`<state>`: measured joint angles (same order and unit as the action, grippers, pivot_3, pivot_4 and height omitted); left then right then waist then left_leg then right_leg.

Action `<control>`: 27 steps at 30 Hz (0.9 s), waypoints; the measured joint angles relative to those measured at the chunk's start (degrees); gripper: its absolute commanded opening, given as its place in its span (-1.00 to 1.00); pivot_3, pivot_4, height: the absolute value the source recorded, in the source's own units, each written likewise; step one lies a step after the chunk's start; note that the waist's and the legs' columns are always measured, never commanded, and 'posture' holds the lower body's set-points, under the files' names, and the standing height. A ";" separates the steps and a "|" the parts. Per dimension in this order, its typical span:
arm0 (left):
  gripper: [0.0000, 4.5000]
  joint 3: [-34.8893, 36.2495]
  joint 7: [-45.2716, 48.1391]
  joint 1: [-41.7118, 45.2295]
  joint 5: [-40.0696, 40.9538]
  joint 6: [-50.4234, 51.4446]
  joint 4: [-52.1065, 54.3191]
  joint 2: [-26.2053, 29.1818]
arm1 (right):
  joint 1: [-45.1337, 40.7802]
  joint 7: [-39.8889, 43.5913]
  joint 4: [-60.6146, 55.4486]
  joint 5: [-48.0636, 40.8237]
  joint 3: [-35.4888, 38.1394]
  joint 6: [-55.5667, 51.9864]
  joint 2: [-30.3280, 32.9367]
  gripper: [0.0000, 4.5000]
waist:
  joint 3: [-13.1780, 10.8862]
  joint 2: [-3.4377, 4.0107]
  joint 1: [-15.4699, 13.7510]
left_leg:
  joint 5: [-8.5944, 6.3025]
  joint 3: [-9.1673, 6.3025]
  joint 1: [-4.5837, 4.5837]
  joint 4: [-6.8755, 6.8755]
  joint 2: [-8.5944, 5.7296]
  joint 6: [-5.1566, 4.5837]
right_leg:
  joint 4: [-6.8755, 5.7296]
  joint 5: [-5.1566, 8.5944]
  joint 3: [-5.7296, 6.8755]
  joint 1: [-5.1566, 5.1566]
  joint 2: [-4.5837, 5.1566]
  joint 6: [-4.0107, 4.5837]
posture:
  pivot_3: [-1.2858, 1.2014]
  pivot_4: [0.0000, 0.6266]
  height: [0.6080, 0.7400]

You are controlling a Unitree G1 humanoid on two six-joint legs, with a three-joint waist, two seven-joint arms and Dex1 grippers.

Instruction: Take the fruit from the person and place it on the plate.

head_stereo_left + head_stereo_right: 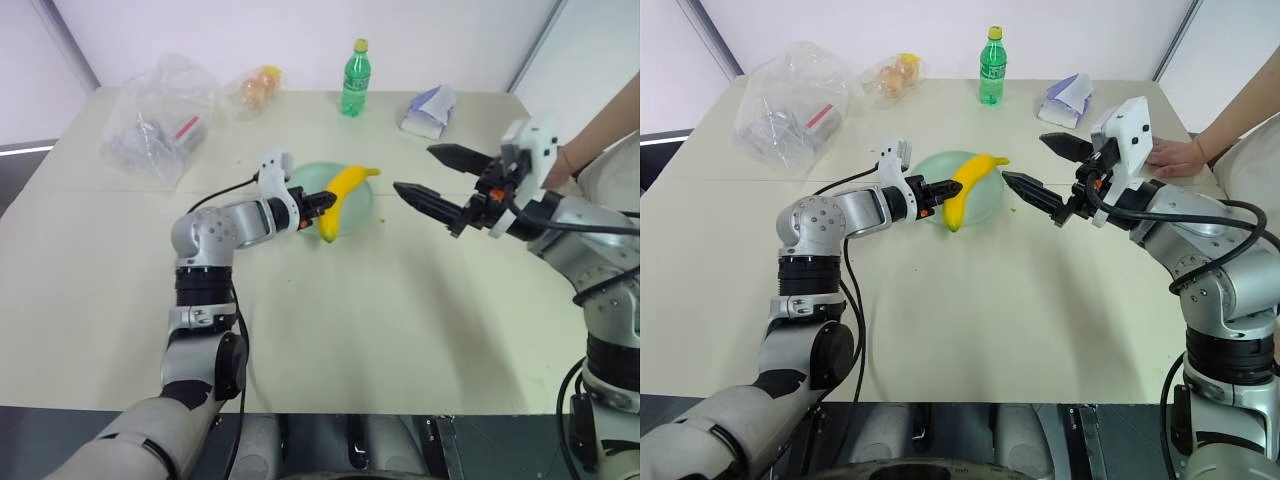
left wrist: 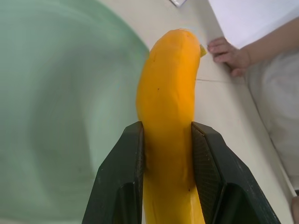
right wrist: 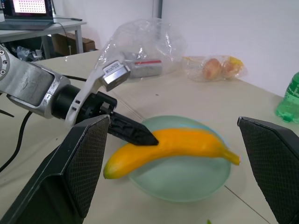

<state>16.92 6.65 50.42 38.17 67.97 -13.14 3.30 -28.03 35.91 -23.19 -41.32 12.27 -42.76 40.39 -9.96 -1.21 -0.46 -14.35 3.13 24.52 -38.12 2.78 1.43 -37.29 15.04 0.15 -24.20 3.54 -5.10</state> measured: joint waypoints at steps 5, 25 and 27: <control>-0.59 2.56 -1.91 -0.07 -0.01 0.26 0.49 0.21 | 0.22 -0.50 -0.20 -0.41 0.05 -0.46 0.11 1.00 | 0.00 0.00 -0.11 | 0.00 0.00 0.00 0.00 -0.01 0.00 | 0.00 0.00 0.00 0.00 0.00 0.00 | 0.03 -0.52 0.87; 0.99 2.73 2.82 0.22 -2.08 -7.39 -6.10 2.89 | -0.60 0.07 -0.13 -0.67 -0.01 -0.71 1.21 1.00 | 0.00 0.00 -0.17 | 0.00 0.01 0.01 0.00 -0.02 0.00 | 0.02 0.00 0.00 0.01 0.01 0.00 | 0.03 -0.52 0.87; 0.99 2.27 3.43 0.52 -1.76 -7.06 -5.85 3.24 | -0.60 0.08 -0.13 -0.71 -0.01 -0.72 1.22 1.00 | 0.00 0.00 -0.14 | 0.00 0.01 0.01 0.00 -0.02 0.00 | 0.01 0.00 0.00 0.01 0.00 0.00 | 0.03 -0.52 0.87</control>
<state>19.20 10.08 50.94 36.41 60.92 -18.99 6.54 -28.63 35.99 -23.32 -42.03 12.26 -43.48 41.61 -9.96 -1.21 -0.60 -14.35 3.14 24.52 -38.12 2.76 1.43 -37.27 15.04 0.15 -24.19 3.54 -5.10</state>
